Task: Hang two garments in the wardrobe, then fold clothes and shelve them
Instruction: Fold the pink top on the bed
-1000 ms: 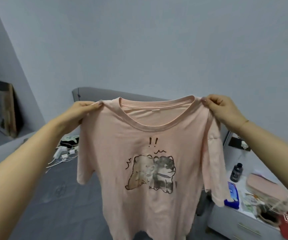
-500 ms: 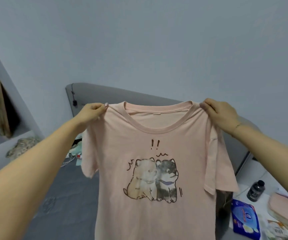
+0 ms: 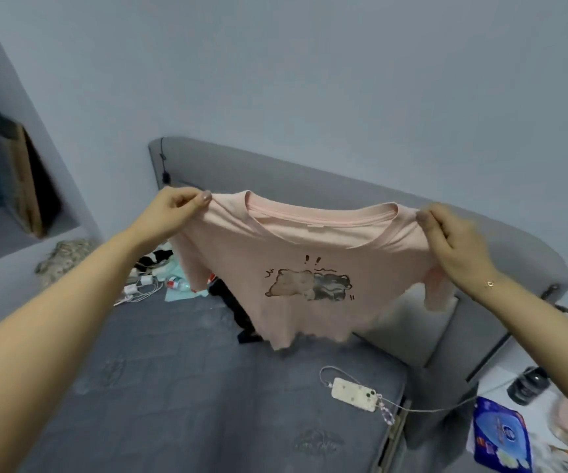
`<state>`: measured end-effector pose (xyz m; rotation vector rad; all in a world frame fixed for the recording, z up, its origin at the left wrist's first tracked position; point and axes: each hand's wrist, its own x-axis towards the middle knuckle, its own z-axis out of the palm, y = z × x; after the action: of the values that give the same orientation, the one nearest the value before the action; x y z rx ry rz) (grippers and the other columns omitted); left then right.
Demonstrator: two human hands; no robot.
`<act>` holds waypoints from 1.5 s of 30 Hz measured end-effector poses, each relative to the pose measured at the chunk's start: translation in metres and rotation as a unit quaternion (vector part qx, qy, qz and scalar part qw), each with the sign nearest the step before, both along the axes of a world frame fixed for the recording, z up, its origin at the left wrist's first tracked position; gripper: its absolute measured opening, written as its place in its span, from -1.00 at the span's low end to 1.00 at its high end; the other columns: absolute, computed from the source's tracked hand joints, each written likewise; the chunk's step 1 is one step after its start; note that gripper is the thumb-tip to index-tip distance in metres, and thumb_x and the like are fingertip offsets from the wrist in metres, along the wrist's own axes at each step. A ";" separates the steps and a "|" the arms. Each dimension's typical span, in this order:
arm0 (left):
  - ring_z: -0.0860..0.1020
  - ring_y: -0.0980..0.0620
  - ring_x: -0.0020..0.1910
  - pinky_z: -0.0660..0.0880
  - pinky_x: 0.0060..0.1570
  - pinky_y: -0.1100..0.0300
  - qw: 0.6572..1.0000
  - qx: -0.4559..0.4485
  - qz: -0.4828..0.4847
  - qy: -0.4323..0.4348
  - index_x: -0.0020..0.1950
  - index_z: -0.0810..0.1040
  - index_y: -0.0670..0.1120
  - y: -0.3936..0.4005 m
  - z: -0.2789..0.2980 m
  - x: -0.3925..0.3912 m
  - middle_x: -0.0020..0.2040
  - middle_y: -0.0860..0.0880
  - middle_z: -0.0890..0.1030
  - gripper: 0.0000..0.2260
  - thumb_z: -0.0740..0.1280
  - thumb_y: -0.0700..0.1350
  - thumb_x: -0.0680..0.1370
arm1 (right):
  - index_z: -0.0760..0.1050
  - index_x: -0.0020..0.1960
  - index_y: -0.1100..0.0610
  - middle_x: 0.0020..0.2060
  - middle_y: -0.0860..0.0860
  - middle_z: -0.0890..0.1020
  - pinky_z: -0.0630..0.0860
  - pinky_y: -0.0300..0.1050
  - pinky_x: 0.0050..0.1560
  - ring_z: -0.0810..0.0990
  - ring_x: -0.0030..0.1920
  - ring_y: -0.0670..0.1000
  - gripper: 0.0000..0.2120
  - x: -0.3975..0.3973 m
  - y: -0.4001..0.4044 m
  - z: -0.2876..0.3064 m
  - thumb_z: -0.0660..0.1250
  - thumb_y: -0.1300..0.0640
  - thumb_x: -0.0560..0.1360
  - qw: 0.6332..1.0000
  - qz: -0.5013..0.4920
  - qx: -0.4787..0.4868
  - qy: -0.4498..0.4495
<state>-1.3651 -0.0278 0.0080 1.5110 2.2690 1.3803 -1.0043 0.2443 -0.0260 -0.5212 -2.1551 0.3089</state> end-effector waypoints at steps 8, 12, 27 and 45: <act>0.30 0.10 -0.38 0.22 -0.31 0.10 0.994 -0.106 0.009 -0.009 -0.35 0.48 0.05 -0.180 -0.166 0.017 -0.43 0.05 0.37 -0.71 0.29 0.00 0.58 | 0.55 -0.07 0.14 -0.32 0.02 0.62 0.32 -0.12 -0.35 0.60 -0.34 0.12 -0.53 0.025 -0.190 -0.153 0.03 -0.17 0.61 0.976 0.093 -0.030 -0.196; 0.39 0.00 -0.16 0.35 -0.02 0.05 0.974 -0.202 0.084 0.062 -0.13 0.68 0.04 -0.265 -0.289 0.020 -0.28 0.12 0.59 -0.76 0.27 0.11 0.55 | 0.49 -0.05 0.05 -0.23 -0.01 0.63 0.26 -0.12 -0.31 0.60 -0.23 0.10 -0.57 0.024 -0.278 -0.259 0.00 -0.22 0.61 0.927 0.109 -0.096 -0.347; 0.47 -0.08 -0.10 0.28 -0.10 0.08 0.931 -0.354 -0.024 0.079 -0.06 0.69 0.01 -0.487 -0.639 0.053 -0.11 0.11 0.62 -0.58 0.11 0.20 0.52 | 0.13 0.54 -0.06 0.31 0.03 0.45 0.38 -0.14 0.27 0.43 0.23 0.01 -0.51 0.039 -0.491 -0.611 0.10 0.19 0.65 0.669 0.299 -0.200 -0.651; -0.28 -0.04 0.56 -0.17 0.51 -0.07 0.800 -0.595 0.048 -0.057 0.57 -0.28 0.05 -0.477 -0.684 0.205 0.54 -0.04 -0.37 -0.45 -0.09 0.14 0.67 | 0.11 0.57 0.03 0.57 -0.05 -0.07 -0.20 -0.15 0.54 -0.07 0.57 -0.03 -0.43 0.070 -0.532 -0.629 0.12 0.21 0.59 0.636 0.409 -0.214 -0.619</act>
<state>-1.1603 -0.5045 -0.6759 0.7987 2.2893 -0.1302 -0.9344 -0.2880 -0.6551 0.2119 -3.6366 1.2945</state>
